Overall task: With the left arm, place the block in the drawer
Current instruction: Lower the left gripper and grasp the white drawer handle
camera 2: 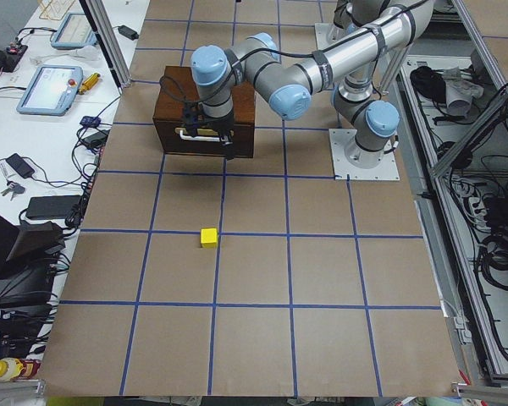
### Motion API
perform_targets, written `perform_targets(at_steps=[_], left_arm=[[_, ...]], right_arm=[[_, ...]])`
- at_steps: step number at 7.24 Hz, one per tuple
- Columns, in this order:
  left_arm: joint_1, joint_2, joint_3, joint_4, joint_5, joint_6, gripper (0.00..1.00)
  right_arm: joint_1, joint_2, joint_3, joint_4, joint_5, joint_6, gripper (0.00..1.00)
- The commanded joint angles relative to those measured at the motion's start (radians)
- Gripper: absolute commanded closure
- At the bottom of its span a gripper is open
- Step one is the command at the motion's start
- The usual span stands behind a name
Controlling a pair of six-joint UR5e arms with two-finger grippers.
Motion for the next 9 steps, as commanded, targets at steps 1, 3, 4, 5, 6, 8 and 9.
perform_targets(at_steps=[1,3,4,5,6,8,9], left_arm=[[0.004,-0.069,0.002,0.012,-0.111,0.152,0.00],[0.003,-0.134,0.002,0.026,-0.218,0.239,0.00],[0.000,-0.158,0.002,0.032,-0.222,0.244,0.00],[-0.003,-0.171,0.002,0.032,-0.245,0.261,0.00],[-0.009,-0.190,0.000,0.030,-0.291,0.270,0.00],[-0.042,-0.218,0.000,0.050,-0.294,0.272,0.00],[-0.061,-0.235,-0.001,0.078,-0.294,0.272,0.00]], right_arm=[[0.000,0.000,0.000,0.000,0.000,0.000,0.00],[0.000,0.000,0.000,0.000,0.000,0.000,0.00],[0.000,0.000,0.000,0.000,0.000,0.001,0.00],[0.000,0.000,0.000,0.000,0.000,0.001,0.00],[0.000,0.000,0.000,0.000,0.000,0.001,0.00],[0.000,0.000,0.000,0.000,0.000,0.001,0.00],[0.000,0.000,0.000,0.000,0.002,0.001,0.00]])
